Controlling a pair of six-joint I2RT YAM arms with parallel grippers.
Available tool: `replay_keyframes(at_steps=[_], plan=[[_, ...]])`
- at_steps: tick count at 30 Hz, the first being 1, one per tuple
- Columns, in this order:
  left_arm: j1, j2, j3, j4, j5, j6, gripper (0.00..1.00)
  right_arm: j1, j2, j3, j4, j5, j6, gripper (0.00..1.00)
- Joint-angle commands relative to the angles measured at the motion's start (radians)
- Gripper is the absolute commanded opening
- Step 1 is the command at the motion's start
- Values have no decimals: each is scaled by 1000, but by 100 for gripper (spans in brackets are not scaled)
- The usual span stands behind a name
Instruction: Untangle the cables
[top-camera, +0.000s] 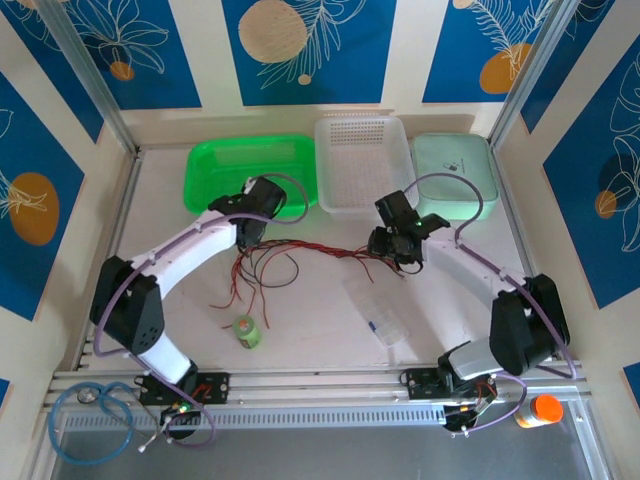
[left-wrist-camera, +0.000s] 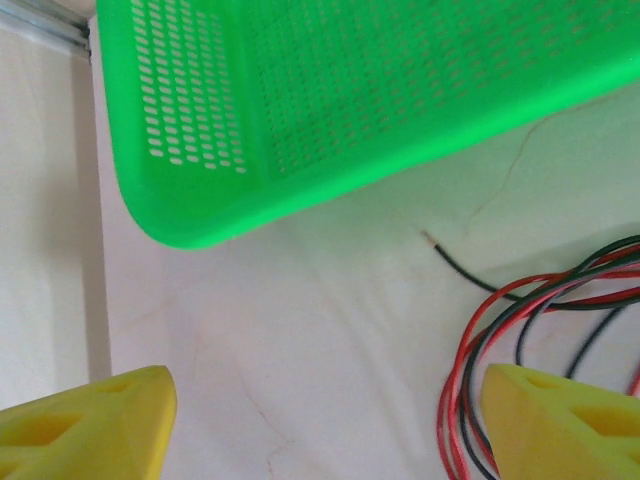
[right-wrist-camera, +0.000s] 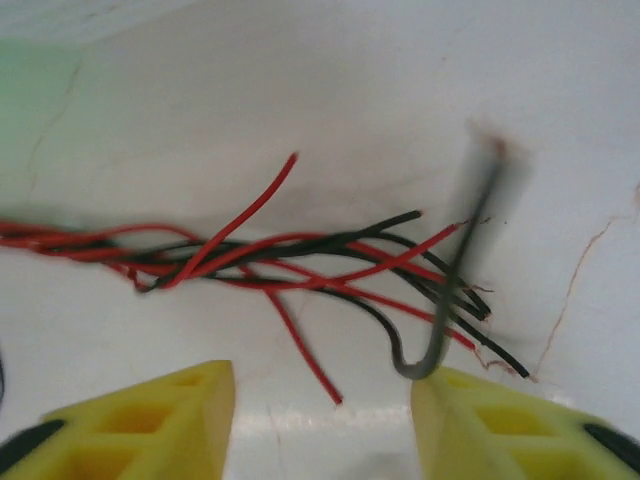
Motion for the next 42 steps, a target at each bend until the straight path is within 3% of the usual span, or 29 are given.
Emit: replay_keyframes(at_steps=[1, 6, 11, 14, 23, 35, 42], plan=[[-11, -17, 56, -166, 130, -58, 80, -1, -73, 26, -76, -59, -83, 94], [-29, -18, 73, -201, 434, -190, 70, -48, -149, 72, -140, -114, -133, 97], [-53, 13, 47, -94, 665, -367, 58, -88, -183, 122, -180, -153, -183, 87], [-56, 61, 36, -5, 737, -451, 56, -104, -201, 124, -171, -185, -205, 81], [-58, 249, 4, 156, 720, -666, 51, -127, -210, 94, -98, -289, -247, 78], [-63, 399, 65, 165, 599, -740, 48, -144, -195, 54, -36, -429, -269, 74], [-85, 469, 100, 135, 565, -761, 27, -165, -200, 49, -37, -465, -282, 69]])
